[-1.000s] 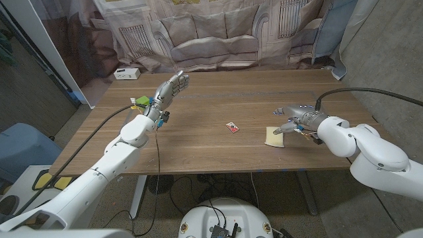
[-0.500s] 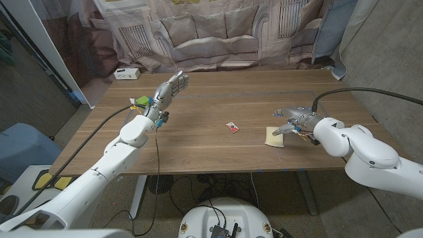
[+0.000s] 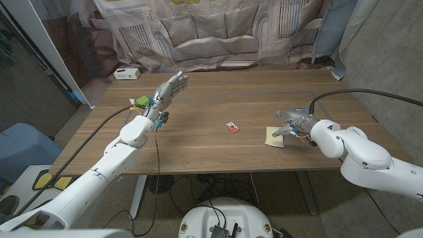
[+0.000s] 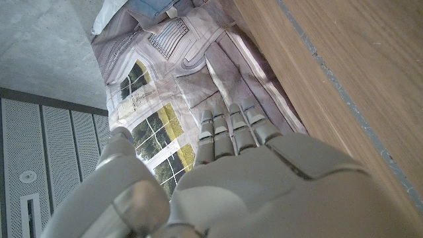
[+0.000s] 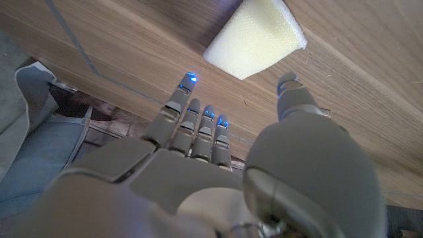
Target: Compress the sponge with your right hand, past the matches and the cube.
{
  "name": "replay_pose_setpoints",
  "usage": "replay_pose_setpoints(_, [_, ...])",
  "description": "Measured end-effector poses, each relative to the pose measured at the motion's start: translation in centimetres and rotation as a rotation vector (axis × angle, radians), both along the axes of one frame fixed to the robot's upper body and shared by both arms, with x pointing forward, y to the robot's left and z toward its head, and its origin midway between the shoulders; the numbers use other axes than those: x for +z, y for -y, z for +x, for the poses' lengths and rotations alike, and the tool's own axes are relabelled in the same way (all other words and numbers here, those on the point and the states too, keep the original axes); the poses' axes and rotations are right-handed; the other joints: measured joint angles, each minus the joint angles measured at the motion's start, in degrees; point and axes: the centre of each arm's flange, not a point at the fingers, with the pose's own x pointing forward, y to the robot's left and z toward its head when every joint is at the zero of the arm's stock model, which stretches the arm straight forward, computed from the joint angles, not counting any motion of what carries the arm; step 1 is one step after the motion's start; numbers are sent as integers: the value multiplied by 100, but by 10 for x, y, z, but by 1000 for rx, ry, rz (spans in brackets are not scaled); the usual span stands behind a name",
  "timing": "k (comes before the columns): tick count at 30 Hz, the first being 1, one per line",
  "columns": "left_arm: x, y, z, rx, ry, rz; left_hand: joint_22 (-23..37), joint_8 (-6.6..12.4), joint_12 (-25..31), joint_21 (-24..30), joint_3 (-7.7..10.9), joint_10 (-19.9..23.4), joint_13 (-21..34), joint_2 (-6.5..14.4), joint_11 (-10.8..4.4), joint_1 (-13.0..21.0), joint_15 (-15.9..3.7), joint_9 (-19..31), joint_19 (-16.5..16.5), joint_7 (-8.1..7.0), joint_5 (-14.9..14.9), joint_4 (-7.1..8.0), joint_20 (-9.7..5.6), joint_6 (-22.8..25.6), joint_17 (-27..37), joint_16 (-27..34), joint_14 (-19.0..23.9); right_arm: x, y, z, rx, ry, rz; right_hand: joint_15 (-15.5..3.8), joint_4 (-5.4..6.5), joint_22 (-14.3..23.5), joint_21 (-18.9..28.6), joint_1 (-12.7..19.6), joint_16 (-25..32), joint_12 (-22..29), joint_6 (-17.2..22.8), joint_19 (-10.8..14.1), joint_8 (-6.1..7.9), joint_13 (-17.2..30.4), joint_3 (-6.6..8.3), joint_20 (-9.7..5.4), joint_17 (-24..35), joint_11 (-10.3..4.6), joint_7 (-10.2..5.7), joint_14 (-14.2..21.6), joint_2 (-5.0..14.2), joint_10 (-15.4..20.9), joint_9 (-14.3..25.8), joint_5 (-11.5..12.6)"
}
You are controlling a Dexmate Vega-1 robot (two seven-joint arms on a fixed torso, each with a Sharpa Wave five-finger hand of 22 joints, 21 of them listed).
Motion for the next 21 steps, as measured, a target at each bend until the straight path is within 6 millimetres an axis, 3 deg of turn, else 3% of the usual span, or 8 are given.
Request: replay_pose_setpoints(21, [-1, -2, 1, 2, -6, -2, 0, 0, 0, 0, 0, 0, 0, 31, 0, 31, 0, 19, 0, 0, 0, 0, 0, -1, 0, 0, 0, -16, -5, 13, -43, -25, -45, -30, 0, 0, 0, 0, 0, 7, 62, 83, 21, 0, 0, -21, -1, 11, 1, 30, 0, 93, 0, 0])
